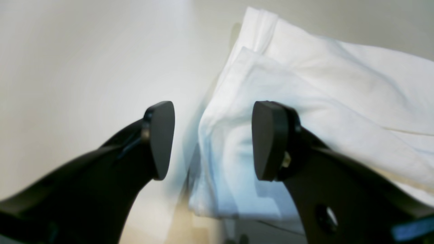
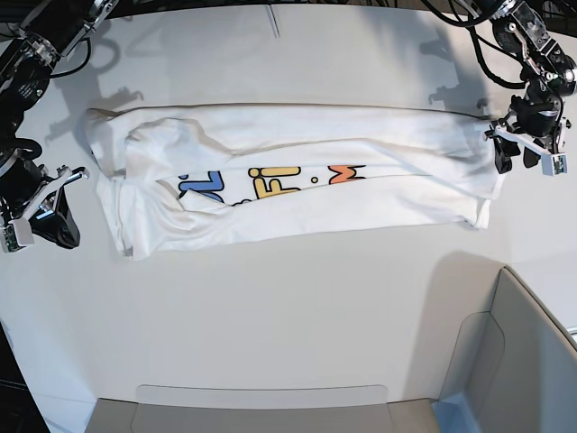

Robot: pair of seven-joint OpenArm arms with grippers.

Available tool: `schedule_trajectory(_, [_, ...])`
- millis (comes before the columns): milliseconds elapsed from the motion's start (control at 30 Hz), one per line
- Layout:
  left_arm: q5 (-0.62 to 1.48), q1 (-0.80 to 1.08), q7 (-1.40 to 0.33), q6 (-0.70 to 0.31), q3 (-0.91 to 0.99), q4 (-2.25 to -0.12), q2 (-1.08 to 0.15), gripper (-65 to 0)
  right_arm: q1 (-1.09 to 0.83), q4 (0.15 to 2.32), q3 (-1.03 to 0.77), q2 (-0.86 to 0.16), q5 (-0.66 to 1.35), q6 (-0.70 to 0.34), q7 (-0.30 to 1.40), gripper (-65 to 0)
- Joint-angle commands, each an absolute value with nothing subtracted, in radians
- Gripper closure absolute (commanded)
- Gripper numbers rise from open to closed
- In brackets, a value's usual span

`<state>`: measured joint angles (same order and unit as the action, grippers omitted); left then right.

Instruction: Layout the t-shirt on the table in an organized manner, then fold the t-shirt properly

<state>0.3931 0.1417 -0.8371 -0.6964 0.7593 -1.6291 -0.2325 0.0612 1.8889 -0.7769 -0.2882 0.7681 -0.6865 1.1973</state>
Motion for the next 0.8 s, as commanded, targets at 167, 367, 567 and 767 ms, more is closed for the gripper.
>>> schedule_trajectory(167, [0.410, 0.134, -0.812, -0.698, 0.762, -1.649, -0.249, -36.2, 0.079, 1.906, -0.845, -0.305, 0.788, -0.698, 1.173, -3.4])
schedule_trajectory(367, [0.410, 0.134, -0.812, -0.698, 0.762, -1.649, -0.249, -36.2, 0.074, 1.910, -0.938, -0.306, 0.796, -0.698, 1.179, -3.4])
schedule_trajectory(567, [0.410, 0.134, -0.812, -0.698, 0.762, -1.649, -0.249, -36.2, 0.077, 1.910, -0.978, -0.314, 0.796, -0.698, 1.181, -3.4])
schedule_trajectory(767, [0.410, 0.133, -0.812, -0.698, 0.762, -1.647, -0.248, -36.2, 0.077, 1.910, -0.941, -0.351, 0.796, -0.698, 1.181, -3.4])
